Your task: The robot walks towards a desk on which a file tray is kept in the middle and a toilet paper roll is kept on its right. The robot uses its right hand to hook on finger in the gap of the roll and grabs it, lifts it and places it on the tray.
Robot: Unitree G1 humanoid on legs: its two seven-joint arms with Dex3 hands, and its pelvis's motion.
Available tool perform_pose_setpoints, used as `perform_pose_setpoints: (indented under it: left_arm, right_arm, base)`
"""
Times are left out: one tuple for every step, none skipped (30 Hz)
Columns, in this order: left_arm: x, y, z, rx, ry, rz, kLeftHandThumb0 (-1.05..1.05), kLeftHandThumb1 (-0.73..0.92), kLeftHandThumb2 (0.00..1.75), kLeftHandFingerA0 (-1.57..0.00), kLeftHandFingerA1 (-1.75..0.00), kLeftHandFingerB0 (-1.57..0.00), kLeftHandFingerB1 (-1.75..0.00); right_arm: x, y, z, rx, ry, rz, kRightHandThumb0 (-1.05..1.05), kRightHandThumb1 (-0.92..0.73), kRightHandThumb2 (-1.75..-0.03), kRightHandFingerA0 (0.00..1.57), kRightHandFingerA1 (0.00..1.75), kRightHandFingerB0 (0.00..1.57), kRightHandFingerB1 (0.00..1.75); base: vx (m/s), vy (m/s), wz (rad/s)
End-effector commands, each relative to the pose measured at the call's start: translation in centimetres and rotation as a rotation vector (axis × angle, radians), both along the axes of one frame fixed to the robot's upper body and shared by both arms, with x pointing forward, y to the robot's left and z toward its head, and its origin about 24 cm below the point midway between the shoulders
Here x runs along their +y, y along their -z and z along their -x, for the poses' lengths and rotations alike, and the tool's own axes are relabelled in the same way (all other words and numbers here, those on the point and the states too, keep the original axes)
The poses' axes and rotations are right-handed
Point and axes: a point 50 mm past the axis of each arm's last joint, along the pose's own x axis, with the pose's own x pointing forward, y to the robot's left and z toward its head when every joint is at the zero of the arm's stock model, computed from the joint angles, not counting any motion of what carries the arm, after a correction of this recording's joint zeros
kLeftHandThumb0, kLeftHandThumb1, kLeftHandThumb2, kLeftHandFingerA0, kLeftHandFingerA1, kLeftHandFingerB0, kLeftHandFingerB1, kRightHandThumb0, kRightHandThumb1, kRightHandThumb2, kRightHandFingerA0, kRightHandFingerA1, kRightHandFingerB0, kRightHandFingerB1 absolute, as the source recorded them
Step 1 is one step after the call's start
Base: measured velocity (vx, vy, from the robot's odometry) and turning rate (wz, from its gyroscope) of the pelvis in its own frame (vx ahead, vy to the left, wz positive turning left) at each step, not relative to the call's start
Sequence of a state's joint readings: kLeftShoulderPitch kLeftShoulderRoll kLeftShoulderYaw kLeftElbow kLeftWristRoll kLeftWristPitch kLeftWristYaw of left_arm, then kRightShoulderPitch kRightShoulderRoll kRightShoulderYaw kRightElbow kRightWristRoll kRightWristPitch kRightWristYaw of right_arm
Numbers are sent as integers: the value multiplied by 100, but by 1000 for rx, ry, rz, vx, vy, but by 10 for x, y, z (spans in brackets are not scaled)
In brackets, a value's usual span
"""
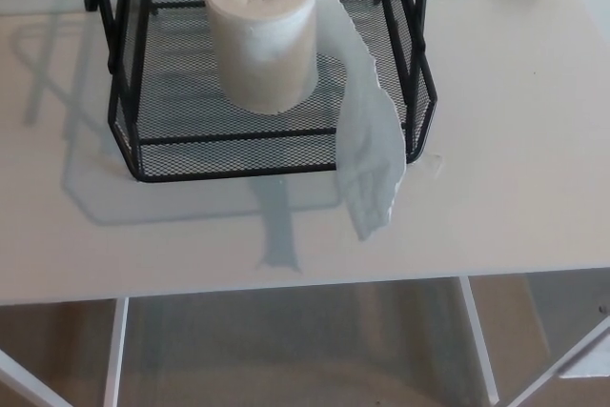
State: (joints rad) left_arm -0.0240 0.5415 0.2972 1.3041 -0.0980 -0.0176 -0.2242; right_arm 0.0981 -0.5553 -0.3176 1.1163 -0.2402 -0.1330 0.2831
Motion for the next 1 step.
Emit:
perform_pose_setpoints:
  left_arm:
    - [1,-1,2,14,6,-3,-99,65,112,-67,-110,-44,-96]
  right_arm:
    - [-7,-10,-3,52,-161,137,-80,-62,-102,2,43,8,33]
  base:
    - [0,0,0]
